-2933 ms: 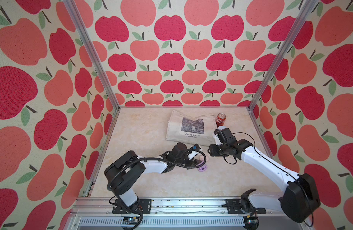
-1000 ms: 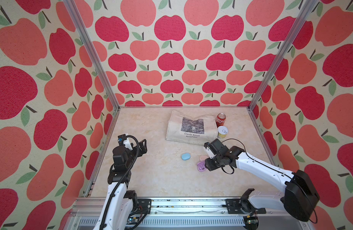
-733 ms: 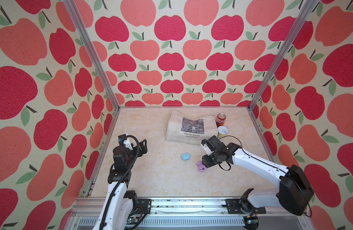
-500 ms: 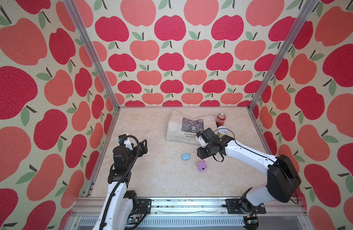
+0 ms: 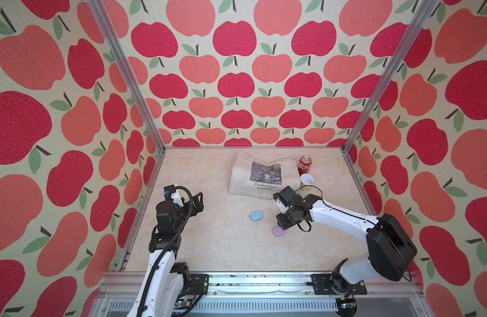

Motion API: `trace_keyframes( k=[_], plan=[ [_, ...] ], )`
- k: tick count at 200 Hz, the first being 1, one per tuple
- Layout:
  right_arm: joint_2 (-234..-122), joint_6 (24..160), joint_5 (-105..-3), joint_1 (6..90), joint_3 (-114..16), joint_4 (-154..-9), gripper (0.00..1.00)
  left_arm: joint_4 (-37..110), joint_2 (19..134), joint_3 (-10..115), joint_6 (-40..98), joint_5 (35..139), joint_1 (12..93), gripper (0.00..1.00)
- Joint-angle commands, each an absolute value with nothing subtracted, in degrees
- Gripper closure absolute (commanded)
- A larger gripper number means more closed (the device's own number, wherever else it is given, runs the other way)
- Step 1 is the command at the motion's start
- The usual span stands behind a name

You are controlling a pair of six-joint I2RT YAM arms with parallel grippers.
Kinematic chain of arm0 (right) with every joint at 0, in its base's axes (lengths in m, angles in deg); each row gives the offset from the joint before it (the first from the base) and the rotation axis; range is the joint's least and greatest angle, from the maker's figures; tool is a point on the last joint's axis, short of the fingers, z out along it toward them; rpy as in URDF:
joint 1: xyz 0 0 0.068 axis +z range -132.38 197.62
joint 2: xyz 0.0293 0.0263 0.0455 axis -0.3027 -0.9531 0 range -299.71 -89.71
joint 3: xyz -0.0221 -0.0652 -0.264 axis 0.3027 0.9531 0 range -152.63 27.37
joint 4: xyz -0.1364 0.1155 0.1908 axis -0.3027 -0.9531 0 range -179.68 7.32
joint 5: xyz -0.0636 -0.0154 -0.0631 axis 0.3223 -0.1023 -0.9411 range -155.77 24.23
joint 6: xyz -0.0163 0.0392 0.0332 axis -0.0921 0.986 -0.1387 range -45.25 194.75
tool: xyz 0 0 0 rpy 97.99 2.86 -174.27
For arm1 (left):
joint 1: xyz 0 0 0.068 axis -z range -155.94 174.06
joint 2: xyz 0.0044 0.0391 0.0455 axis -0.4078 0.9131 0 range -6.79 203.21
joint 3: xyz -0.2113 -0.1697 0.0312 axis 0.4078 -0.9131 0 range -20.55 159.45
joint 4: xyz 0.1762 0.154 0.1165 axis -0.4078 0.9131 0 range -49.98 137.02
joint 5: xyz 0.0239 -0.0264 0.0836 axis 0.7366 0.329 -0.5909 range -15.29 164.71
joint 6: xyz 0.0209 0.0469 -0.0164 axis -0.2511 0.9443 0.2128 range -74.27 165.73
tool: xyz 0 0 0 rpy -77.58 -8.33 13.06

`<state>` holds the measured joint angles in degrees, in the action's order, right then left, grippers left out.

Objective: Insert wireless bluetooth earbuds into charging case
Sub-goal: Close the charging case at the center of the table, then reset both arms

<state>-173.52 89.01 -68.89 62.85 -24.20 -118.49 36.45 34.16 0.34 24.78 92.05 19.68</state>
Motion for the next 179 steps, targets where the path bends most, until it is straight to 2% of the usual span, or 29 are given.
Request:
trace_keyframes(
  k=[1, 33, 69, 77, 130, 159, 179],
  plan=[
    [-170.5, 91.3, -70.0, 63.1, -22.1, -120.3, 0.53, 35.3, 34.8, 1.4, 26.2, 91.1, 19.3, 0.01],
    [-165.1, 90.7, -68.4, 60.4, -22.5, -118.3, 0.53, 35.7, 36.0, 2.0, 29.9, 86.7, 19.2, 0.01],
    [-156.8, 81.9, -65.4, 46.5, -21.0, -105.9, 0.52, 32.5, 39.4, 0.9, 35.7, 79.3, 18.1, 0.01],
    [-155.7, 78.6, -65.3, 43.1, -19.7, -102.4, 0.5, 31.2, 40.6, 0.6, 37.0, 78.5, 17.6, 0.01],
    [-153.6, 66.9, -66.5, 26.7, -2.7, -75.1, 0.44, 16.5, 52.5, -2.5, 41.9, 69.3, 16.5, 0.01],
    [-156.0, 65.5, -66.7, 22.4, 8.2, -52.9, 0.37, 8.0, 61.1, -1.9, 41.8, 72.4, 16.3, 0.01],
    [-161.5, 67.5, -64.4, 19.9, 10.4, -42.4, 0.36, 1.9, 68.6, -0.3, 42.9, 73.0, 16.5, 0.01]
  ],
)
